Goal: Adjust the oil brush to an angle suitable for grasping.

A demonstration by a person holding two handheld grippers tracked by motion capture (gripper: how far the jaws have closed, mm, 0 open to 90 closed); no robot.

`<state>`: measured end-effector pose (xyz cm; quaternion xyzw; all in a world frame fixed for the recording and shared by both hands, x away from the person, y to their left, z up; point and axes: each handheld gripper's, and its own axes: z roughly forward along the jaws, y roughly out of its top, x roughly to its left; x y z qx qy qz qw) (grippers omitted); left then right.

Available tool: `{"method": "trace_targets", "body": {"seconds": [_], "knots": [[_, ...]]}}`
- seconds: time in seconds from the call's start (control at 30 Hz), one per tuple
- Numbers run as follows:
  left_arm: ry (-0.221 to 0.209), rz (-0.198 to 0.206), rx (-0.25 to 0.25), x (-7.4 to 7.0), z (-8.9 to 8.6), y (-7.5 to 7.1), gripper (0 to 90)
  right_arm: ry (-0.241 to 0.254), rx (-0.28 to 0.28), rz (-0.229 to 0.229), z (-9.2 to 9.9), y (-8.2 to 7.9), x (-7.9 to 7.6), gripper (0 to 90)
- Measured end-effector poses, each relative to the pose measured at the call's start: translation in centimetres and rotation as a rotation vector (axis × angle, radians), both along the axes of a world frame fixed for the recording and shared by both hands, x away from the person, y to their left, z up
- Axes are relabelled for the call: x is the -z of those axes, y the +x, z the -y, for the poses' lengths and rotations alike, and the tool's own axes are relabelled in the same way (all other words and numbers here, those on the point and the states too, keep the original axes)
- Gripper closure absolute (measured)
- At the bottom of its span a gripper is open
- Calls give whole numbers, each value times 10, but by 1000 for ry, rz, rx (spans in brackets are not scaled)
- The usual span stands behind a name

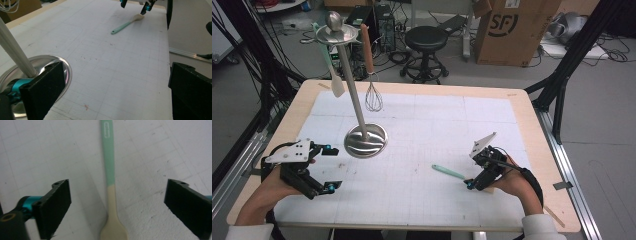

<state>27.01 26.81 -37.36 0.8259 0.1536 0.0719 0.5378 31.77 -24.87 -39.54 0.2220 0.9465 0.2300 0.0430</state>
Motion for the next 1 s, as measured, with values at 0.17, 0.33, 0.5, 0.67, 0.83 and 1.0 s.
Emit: {"method": "trace_targets", "body": {"seconds": [0.17, 0.33, 0.5, 0.67, 0.83, 1.0], "knots": [[0, 0, 2, 0, 0, 0, 17, -54, 13, -27, -1, 0, 8, 151], [-4, 0, 4, 0, 0, 0, 17, -69, 4, -55, -1, 2, 12, 222], [-5, 1, 2, -1, 0, -1, 16, -88, -1, -80, -3, 2, 13, 307], [-7, 4, 5, -1, 0, -1, 17, -118, -7, -103, -5, 3, 14, 423], [-10, 2, 5, -1, 0, -1, 17, -143, -16, -113, -9, 5, 16, 541], [-6, 1, 6, -1, 1, -1, 17, -170, -8, -105, -13, 5, 17, 650]]}}
